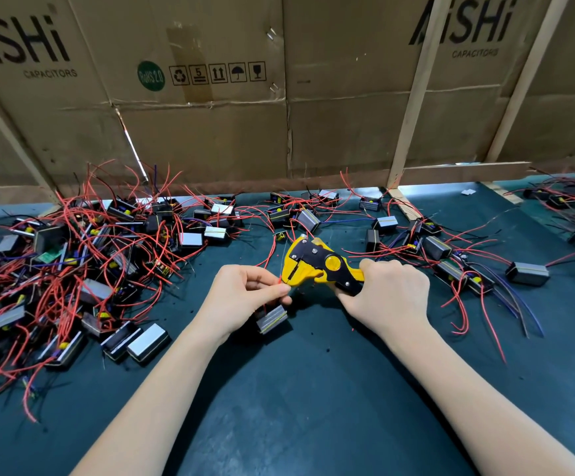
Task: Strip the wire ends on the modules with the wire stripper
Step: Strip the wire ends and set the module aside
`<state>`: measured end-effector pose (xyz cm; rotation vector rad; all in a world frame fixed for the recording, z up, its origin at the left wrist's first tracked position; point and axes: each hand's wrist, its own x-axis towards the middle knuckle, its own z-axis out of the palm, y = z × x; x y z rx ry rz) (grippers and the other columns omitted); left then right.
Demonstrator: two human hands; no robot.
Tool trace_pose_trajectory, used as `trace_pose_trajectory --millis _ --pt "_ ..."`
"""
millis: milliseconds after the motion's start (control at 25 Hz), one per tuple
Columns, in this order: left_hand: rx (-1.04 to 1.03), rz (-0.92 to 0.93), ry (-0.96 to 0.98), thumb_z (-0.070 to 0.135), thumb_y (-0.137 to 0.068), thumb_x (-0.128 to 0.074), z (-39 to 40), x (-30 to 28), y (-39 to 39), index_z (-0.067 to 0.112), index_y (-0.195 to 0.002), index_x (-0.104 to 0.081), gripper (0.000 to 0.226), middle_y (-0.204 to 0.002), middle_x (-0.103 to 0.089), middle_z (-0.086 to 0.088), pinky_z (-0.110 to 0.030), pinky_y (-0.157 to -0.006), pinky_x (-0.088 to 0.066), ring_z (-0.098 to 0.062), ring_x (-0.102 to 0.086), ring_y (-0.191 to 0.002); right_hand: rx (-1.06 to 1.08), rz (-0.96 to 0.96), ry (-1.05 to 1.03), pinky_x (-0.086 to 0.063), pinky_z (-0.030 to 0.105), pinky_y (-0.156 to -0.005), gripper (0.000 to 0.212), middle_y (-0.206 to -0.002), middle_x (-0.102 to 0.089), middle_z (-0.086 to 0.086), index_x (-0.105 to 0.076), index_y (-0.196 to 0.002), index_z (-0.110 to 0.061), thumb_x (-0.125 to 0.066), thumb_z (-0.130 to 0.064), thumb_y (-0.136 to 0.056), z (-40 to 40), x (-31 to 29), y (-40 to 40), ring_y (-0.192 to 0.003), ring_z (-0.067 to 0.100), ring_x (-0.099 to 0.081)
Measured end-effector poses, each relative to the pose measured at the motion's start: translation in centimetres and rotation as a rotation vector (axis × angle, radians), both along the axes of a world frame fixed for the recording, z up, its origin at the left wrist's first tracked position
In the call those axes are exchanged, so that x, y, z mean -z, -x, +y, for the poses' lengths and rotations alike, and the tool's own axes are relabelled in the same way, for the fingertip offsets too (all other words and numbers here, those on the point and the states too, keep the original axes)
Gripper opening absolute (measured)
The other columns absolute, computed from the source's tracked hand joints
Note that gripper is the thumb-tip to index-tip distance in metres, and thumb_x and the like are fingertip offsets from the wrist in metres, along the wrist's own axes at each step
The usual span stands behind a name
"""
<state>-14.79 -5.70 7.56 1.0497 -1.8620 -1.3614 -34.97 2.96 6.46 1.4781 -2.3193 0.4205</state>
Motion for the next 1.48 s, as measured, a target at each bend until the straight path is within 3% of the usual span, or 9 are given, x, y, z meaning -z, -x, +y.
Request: trace_pose_trajectory --millis 120,360,600,680,880,1000,1120,1480 --pt "0.009 0.024 0.024 0.014 -0.083 -0.077 -0.1 -0.3 0.0 0.012 -0.075 -0.074 0.009 -0.074 -0.076 -0.005 -0.018 -0.062 -0.050 -0.011 -0.069 -0.068 0.002 0.000 0.033 -0.024 0.029 -0.057 0.053 -0.071 -0.066 0.004 -0.051 -0.067 -0.021 -0.057 -0.073 -0.076 0.3 -0.3 0.0 -0.074 0.030 -0.064" --pt "0.023 -0.011 0.025 0.014 -0.082 -0.077 0.0 -0.4 0.0 0.016 -0.067 -0.074 0.016 -0.071 -0.076 -0.005 -0.015 -0.054 -0.048 -0.006 -0.062 -0.057 0.028 0.049 -0.072 -0.025 0.028 -0.058 0.051 -0.079 -0.066 0.002 -0.062 -0.076 -0.022 -0.055 -0.073 -0.077 0.2 -0.3 -0.2 -0.078 0.027 -0.065" --pt "0.048 0.004 -0.013 0.012 -0.085 -0.075 -0.2 -0.7 0.1 0.005 -0.079 -0.074 0.010 -0.074 -0.076 -0.009 -0.018 -0.052 -0.048 -0.007 -0.056 -0.053 0.061 0.023 -0.082 -0.024 0.028 -0.058 0.047 -0.080 -0.064 0.000 -0.048 -0.070 -0.027 -0.055 -0.072 -0.077 -0.1 -0.1 0.0 -0.081 0.025 -0.064" --pt "0.082 -0.015 0.007 0.012 -0.085 -0.075 -0.2 -0.9 -0.1 0.004 -0.080 -0.073 0.010 -0.073 -0.076 -0.009 -0.017 -0.057 -0.048 -0.006 -0.059 -0.055 0.083 0.012 -0.072 -0.028 0.028 -0.059 0.049 -0.082 -0.066 0.002 -0.055 -0.071 -0.025 -0.056 -0.074 -0.075 -0.3 0.0 0.6 -0.083 0.027 -0.065" --pt "0.180 -0.093 -0.003 0.013 -0.083 -0.077 -0.6 -1.3 -1.2 0.000 -0.079 -0.072 0.014 -0.073 -0.075 -0.010 -0.016 -0.064 -0.046 -0.007 -0.058 -0.060 0.263 -0.139 0.059 -0.038 0.030 -0.061 0.063 -0.079 -0.066 0.008 -0.070 -0.078 -0.019 -0.051 -0.080 -0.072 0.2 -0.7 5.2 -0.083 0.033 -0.066" --pt "0.196 -0.122 -0.027 0.011 -0.083 -0.076 -0.6 -1.5 -1.4 0.001 -0.078 -0.072 0.012 -0.071 -0.075 -0.009 -0.013 -0.059 -0.044 -0.006 -0.055 -0.055 0.256 -0.180 0.063 -0.038 0.029 -0.061 0.060 -0.073 -0.061 0.003 -0.067 -0.074 -0.022 -0.052 -0.081 -0.070 0.2 -0.1 5.0 -0.083 0.032 -0.066" --pt "0.170 -0.115 -0.022 0.010 -0.085 -0.074 -0.4 -1.7 -1.4 0.005 -0.076 -0.070 0.011 -0.067 -0.073 -0.006 -0.012 -0.052 -0.040 -0.003 -0.053 -0.051 0.175 -0.222 0.125 -0.040 0.031 -0.063 0.055 -0.081 -0.064 0.001 -0.060 -0.078 -0.022 -0.057 -0.076 -0.071 -0.1 0.0 4.1 -0.087 0.030 -0.064" --pt "0.227 -0.132 0.026 0.016 -0.086 -0.074 -0.5 -1.9 -1.4 0.012 -0.073 -0.071 0.014 -0.066 -0.073 -0.005 -0.014 -0.051 -0.040 -0.007 -0.048 -0.051 0.130 -0.054 0.110 -0.041 0.038 -0.072 0.056 -0.088 -0.067 0.007 -0.060 -0.085 -0.012 -0.062 -0.067 -0.073 0.0 0.5 3.2 -0.088 0.032 -0.064"
